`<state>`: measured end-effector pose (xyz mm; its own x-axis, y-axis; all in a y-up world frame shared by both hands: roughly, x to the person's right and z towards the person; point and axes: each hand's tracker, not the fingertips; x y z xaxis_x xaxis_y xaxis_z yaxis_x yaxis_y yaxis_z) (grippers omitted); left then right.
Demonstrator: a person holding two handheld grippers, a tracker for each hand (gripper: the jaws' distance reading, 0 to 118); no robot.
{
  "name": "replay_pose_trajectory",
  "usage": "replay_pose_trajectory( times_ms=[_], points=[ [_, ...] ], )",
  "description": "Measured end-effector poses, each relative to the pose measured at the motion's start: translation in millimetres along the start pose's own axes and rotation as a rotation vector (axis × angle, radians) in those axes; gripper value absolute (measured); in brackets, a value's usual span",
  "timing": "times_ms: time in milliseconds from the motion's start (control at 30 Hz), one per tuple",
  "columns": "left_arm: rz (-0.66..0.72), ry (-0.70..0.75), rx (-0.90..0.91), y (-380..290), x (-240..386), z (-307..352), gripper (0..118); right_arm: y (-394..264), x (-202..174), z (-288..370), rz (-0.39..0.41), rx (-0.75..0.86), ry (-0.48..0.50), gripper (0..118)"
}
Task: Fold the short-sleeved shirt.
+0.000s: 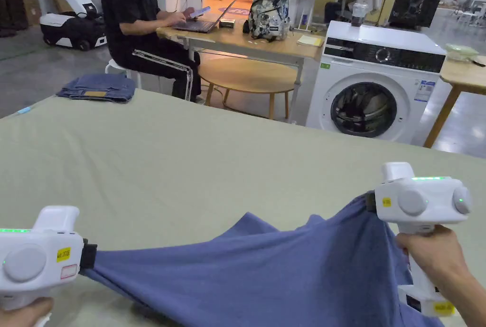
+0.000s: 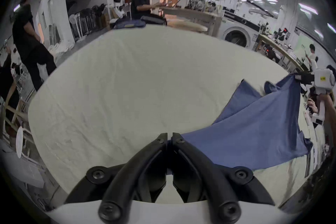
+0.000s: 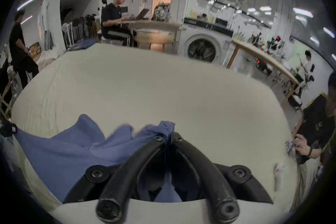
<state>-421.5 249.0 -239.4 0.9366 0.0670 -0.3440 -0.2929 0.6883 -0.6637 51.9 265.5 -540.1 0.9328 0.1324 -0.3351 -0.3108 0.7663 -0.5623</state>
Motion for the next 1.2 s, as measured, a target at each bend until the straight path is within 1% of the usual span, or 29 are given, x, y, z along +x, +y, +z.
replay_pose_trajectory(
  times_ms=[233, 400, 500, 567, 767, 933, 1100, 1200],
  points=[
    [-0.054, -0.045, 0.132, 72, 28, 41, 0, 41, 39, 102, -0.061, 0.207, -0.131, 2],
    [-0.114, -0.063, 0.247, 138, 59, 70, 0, 68, 70, 155, -0.101, 0.319, -0.214, 2],
    [-0.131, -0.064, 0.297, 176, 78, 85, 0, 85, 83, 177, -0.103, 0.343, -0.252, 2],
    [-0.142, -0.061, 0.343, 203, 89, 93, 0, 95, 93, 188, -0.112, 0.378, -0.287, 2],
    [-0.131, -0.07, 0.42, 272, 112, 110, 0, 122, 113, 213, -0.16, 0.438, -0.342, 2],
    [-0.116, -0.096, 0.462, 318, 126, 125, 0, 150, 125, 223, -0.172, 0.483, -0.371, 2],
    [-0.143, -0.064, 0.514, 352, 142, 140, 0, 186, 138, 222, -0.186, 0.531, -0.398, 2],
    [-0.125, -0.067, 0.55, 374, 147, 147, 0, 210, 142, 222, -0.174, 0.557, -0.42, 2]
  ],
)
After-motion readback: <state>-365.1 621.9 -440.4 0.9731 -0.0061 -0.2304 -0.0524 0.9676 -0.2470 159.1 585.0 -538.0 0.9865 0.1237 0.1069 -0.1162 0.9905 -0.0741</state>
